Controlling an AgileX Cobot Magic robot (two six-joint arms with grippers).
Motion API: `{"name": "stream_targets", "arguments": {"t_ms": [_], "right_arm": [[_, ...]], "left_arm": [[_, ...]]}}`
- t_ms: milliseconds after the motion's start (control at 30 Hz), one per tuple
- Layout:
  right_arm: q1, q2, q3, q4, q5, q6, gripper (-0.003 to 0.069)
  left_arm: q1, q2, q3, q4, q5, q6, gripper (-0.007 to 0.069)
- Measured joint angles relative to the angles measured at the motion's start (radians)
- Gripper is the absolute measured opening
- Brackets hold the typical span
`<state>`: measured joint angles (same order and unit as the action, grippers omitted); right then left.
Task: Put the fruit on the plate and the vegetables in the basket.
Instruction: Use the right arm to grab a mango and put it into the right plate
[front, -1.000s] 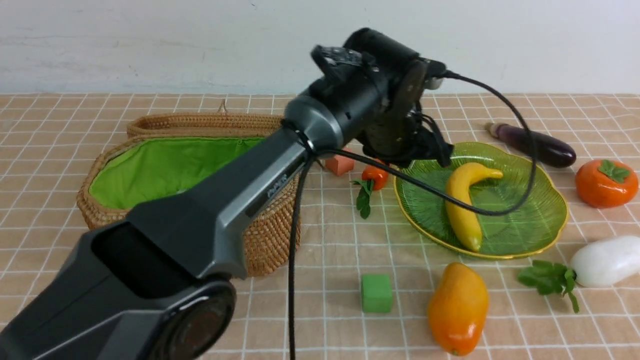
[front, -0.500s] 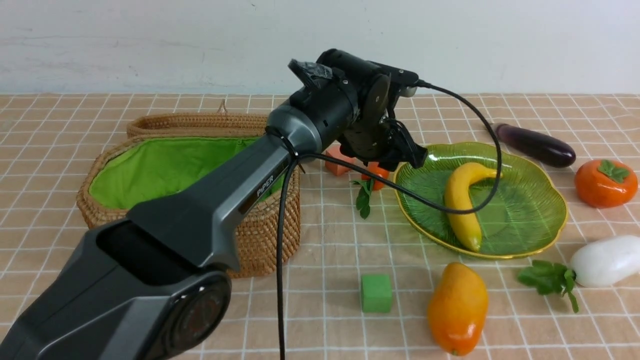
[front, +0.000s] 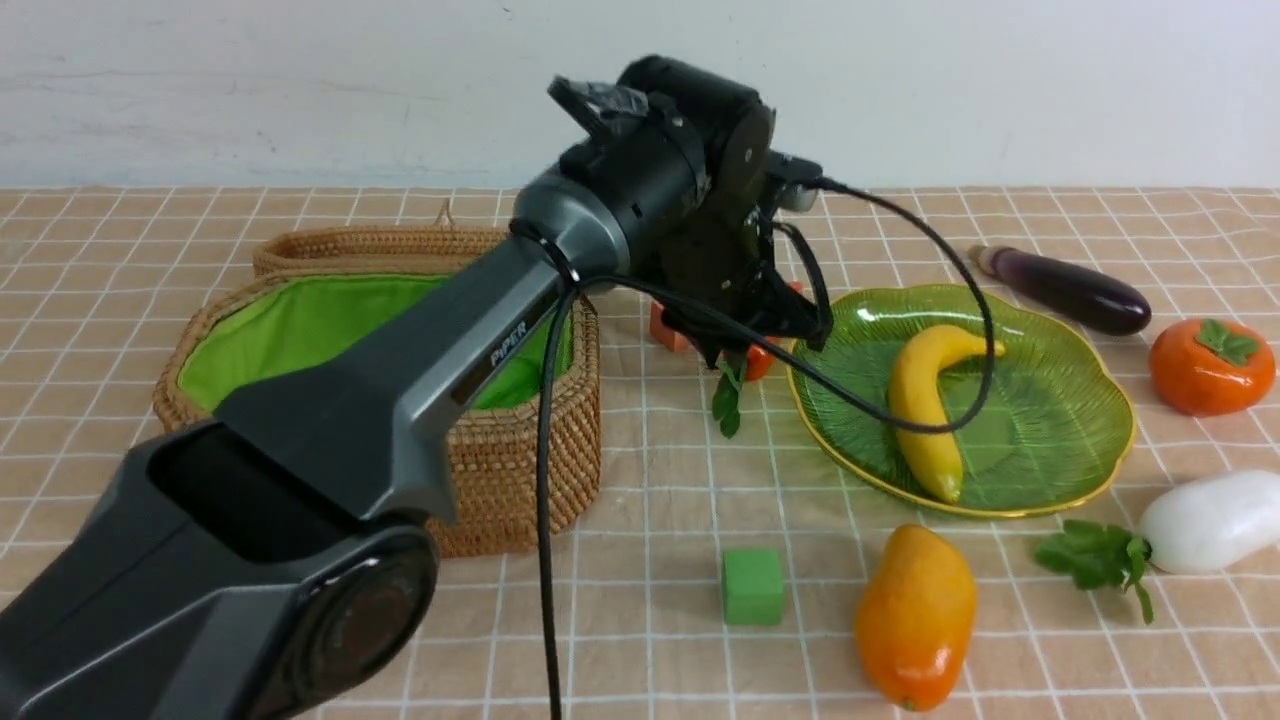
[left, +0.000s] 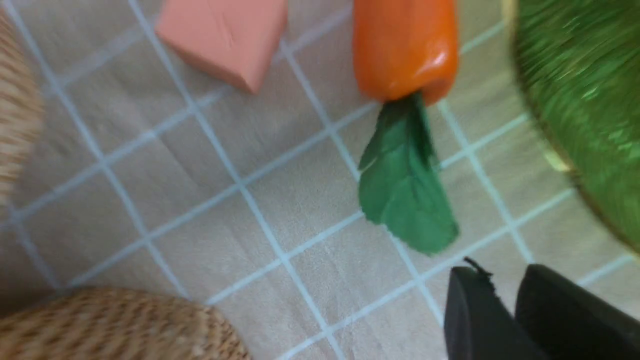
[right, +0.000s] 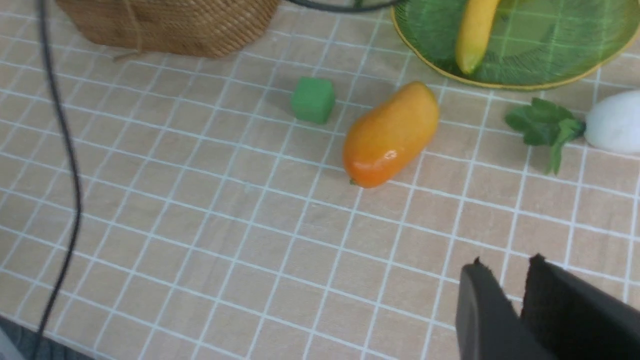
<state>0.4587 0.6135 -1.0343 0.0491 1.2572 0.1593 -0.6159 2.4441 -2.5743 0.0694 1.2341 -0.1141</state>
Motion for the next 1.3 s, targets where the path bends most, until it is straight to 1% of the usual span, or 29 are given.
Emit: {"name": "stream_targets", "arguments": {"t_ms": [33,100,233,267,333,433,467,500,567,633,667,700,733,767,800,833,867,900,933,967,1000,1033,1067,1100,1133,1167,1200,1233,1300], "right_arm": [[0.000,0.022,0.001,-0.007,-0.007,0.000,0.0141],[0.000,0.112,0.003,-0.013,-0.032,0.000,0.0143],[0.000,0.187,0.003,-0.018,-0.071,0.000,0.0143],[0.000,0.224,0.003,-0.025,-0.091,0.003,0.0143],[0.000,0.246,0.003,-0.027,-0.102,0.014,0.0143],[0.000,0.300,0.003,-0.012,-0.126,0.056,0.0146],[0.000,0.348,0.003,0.016,-0.140,0.069,0.0150],[0.000,0.385,0.003,0.034,-0.142,0.070,0.0154],[0.000,0.433,0.003,0.052,-0.146,0.072,0.0160],[0.000,0.488,0.003,0.063,-0.175,0.076,0.0167],[0.000,0.498,0.003,0.065,-0.178,0.076,0.0169],[0.000,0.539,0.003,0.073,-0.212,0.086,0.0178],[0.000,0.539,0.003,0.073,-0.217,0.088,0.0178],[0.000,0.583,0.003,0.076,-0.254,0.112,0.0194],[0.000,0.626,0.003,0.075,-0.276,0.135,0.0217],[0.000,0.657,0.003,0.070,-0.291,0.158,0.0239],[0.000,0.683,0.003,0.066,-0.305,0.179,0.0262],[0.000,0.689,0.003,0.062,-0.308,0.191,0.0269],[0.000,0.745,0.003,0.046,-0.343,0.238,0.0335],[0.000,0.769,0.003,0.040,-0.356,0.260,0.0370],[0.000,0.769,0.003,0.040,-0.360,0.265,0.0370],[0.000,0.829,0.003,0.023,-0.403,0.307,0.0464],[0.000,0.842,0.003,0.019,-0.407,0.312,0.0483],[0.000,0.883,0.003,0.009,-0.441,0.338,0.0547],[0.000,0.919,0.003,-0.003,-0.465,0.359,0.0594],[0.000,0.919,0.003,-0.003,-0.469,0.362,0.0594],[-0.001,0.960,0.003,-0.021,-0.501,0.384,0.0641],[-0.009,0.989,0.003,-0.028,-0.519,0.399,0.0660],[-0.027,1.043,0.003,-0.032,-0.552,0.420,0.0674]], "left_arm": [[0.000,-0.020,0.003,-0.003,0.000,0.003,0.0061],[0.000,-0.123,0.037,-0.021,0.000,0.008,-0.0013],[0.000,-0.255,0.142,-0.043,0.000,0.016,-0.0013],[0.000,-0.334,0.230,-0.044,0.000,0.015,-0.0013],[0.000,-0.379,0.295,-0.042,0.000,0.014,-0.0013],[0.000,-0.513,0.449,-0.043,0.000,-0.002,-0.0013],[0.000,-0.636,0.573,-0.059,0.000,-0.009,-0.0013],[0.000,-0.705,0.639,-0.069,-0.001,-0.009,-0.0013],[0.000,-0.839,0.753,-0.101,-0.039,-0.008,-0.0013],[0.000,-1.009,0.924,-0.130,-0.123,0.006,-0.0013],[0.000,-1.009,0.941,-0.134,-0.133,0.011,-0.0013],[0.000,-1.137,1.081,-0.157,-0.215,0.036,-0.0013],[0.000,-1.153,1.081,-0.160,-0.226,0.036,-0.0013],[0.000,-1.303,1.232,-0.182,-0.318,0.070,-0.0013],[0.000,-1.389,1.366,-0.201,-0.391,0.102,-0.0013],[0.000,-1.494,1.459,-0.227,-0.464,0.127,-0.0013],[0.000,-1.563,1.545,-0.244,-0.499,0.148,-0.0013],[0.000,-1.596,1.562,-0.249,-0.530,0.159,-0.0013],[0.000,-1.720,1.686,-0.288,-0.597,0.213,-0.0013],[0.000,-1.776,1.718,-0.303,-0.620,0.229,-0.0013],[0.000,-1.789,1.727,-0.303,-0.620,0.235,-0.0013],[0.000,-1.879,1.789,-0.323,-0.649,0.271,-0.0013],[0.000,-1.886,1.798,-0.323,-0.651,0.275,-0.0013],[0.000,-1.925,1.819,-0.328,-0.655,0.285,-0.0013],[0.000,-1.947,1.826,-0.330,-0.658,0.291,-0.0013],[0.000,-1.951,1.828,-0.331,-0.659,0.291,-0.0013],[0.000,-1.966,1.832,-0.335,-0.659,0.294,-0.0013],[0.000,-1.982,1.834,-0.336,-0.660,0.294,-0.0013],[0.000,-2.005,1.835,-0.336,-0.654,0.294,-0.0013]]}}
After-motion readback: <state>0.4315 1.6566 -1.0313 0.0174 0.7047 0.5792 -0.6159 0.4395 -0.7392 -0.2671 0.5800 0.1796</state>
